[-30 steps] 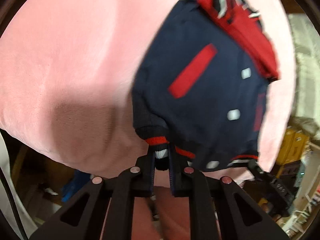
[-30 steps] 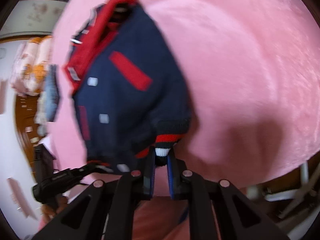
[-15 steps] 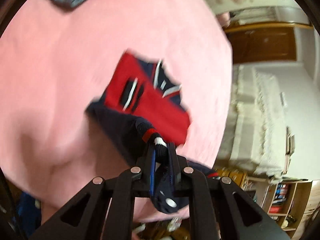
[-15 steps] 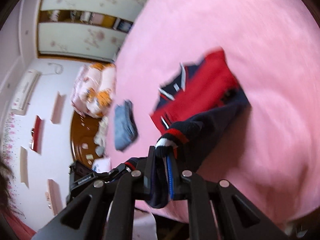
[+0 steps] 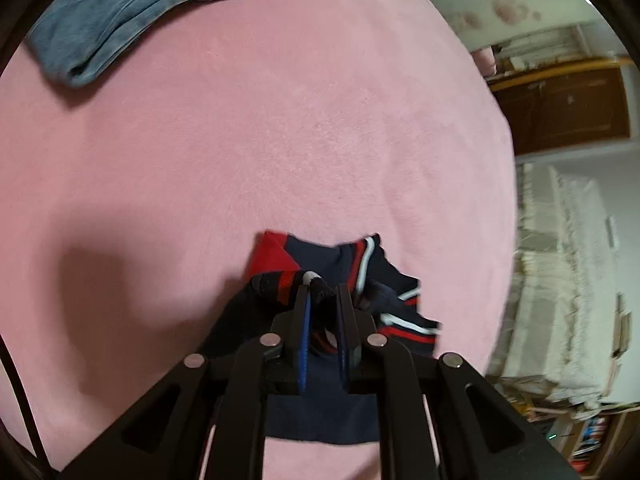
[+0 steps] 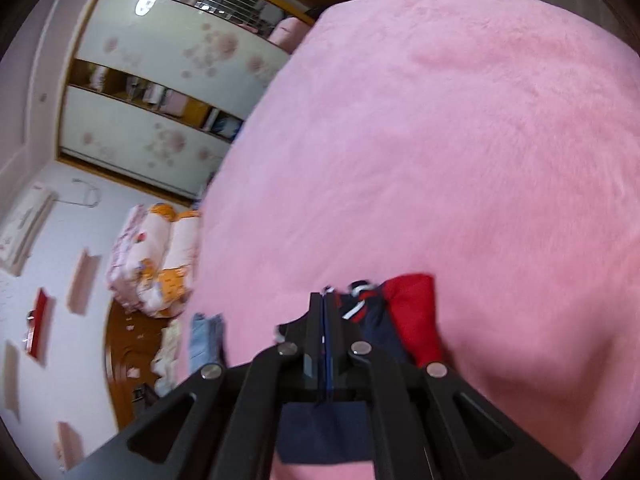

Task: Fold large clothes
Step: 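Lift the hem and fold it toward the collar with both grippers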

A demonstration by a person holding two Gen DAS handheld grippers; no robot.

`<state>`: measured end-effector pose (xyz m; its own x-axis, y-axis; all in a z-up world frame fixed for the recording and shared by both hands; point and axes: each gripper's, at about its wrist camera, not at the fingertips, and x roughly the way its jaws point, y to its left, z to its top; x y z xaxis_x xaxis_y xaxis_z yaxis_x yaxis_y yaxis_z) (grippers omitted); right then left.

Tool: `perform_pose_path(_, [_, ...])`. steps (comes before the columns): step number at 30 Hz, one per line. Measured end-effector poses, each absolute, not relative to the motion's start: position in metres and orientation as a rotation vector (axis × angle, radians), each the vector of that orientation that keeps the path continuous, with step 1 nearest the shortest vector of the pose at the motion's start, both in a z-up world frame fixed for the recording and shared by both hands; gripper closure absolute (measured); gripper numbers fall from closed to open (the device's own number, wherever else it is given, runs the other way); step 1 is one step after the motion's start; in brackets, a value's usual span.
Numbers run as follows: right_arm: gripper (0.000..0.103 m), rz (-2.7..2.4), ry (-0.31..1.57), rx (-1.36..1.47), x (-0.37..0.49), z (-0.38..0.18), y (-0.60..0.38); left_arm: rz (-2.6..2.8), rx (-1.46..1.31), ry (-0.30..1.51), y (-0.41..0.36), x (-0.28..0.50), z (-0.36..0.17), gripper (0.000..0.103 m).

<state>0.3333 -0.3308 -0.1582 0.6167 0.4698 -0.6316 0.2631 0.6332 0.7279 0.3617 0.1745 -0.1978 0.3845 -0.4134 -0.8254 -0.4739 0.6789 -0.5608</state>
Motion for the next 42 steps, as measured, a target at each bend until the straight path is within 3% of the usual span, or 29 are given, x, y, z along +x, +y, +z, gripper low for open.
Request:
perform_pose_path(2, [0.101,0.107,0.976,0.859,0.344,-0.165,-0.325,0.079,-0.823,1.25,0.173,0.37,-0.197,0.077])
perform_pose_path(4, [0.1,0.102,1.05,0.79,0.351,-0.172,-0.319,0.115,-0.787,1.269,0.174,0.373,-0.197,0.041])
perform_pose_path(6, [0.099,0.119,1.119,0.738,0.357,-0.181,-0.313,0.162,-0.743,1.28,0.178,0.371,-0.197,0.024])
perform_pose_path(10, [0.097,0.168,1.244,0.661,0.376,-0.202,-0.296,0.223,-0.713,1.344,0.19,0.358,-0.212,0.024])
perform_pose_path(12, [0.078,0.18,1.281,0.633,0.38,-0.209,-0.289,0.243,-0.738,1.386,0.194,0.355,-0.225,0.024])
perform_pose_path(13, [0.064,0.176,1.295,0.615,0.385,-0.214,-0.285,0.253,-0.749,1.407,0.196,0.353,-0.231,0.024])
perform_pose_path(14, [0.058,0.175,1.297,0.608,0.386,-0.218,-0.282,0.258,-0.757,1.422,0.196,0.351,-0.236,0.024])
perform_pose_path(19, [0.059,0.202,1.329,0.564,0.396,-0.237,-0.27,0.247,-0.76,1.428,0.189,0.344,-0.243,0.024])
perform_pose_path(22, [0.094,0.216,1.335,0.596,0.397,-0.241,-0.27,0.221,-0.74,1.421,0.181,0.345,-0.24,0.024])
perform_pose_path(30, [0.096,0.139,1.213,0.572,0.381,-0.217,-0.285,0.1,-0.544,1.353,0.141,0.358,-0.213,0.024])
perform_pose_path(36, [0.096,0.075,1.245,0.465,0.378,-0.224,-0.282,0.041,-0.385,1.347,0.108,0.366,-0.205,0.024])
perform_pose_path(38, [0.093,0.06,1.259,0.449,0.379,-0.227,-0.28,0.036,-0.357,1.35,0.101,0.365,-0.207,0.024])
perform_pose_path(41, [0.078,0.01,1.253,0.42,0.378,-0.219,-0.283,0.031,-0.326,1.345,0.088,0.366,-0.206,0.024])
perform_pose_path(42, [0.078,0.003,1.234,0.42,0.376,-0.214,-0.285,0.027,-0.325,1.339,0.089,0.363,-0.204,0.024])
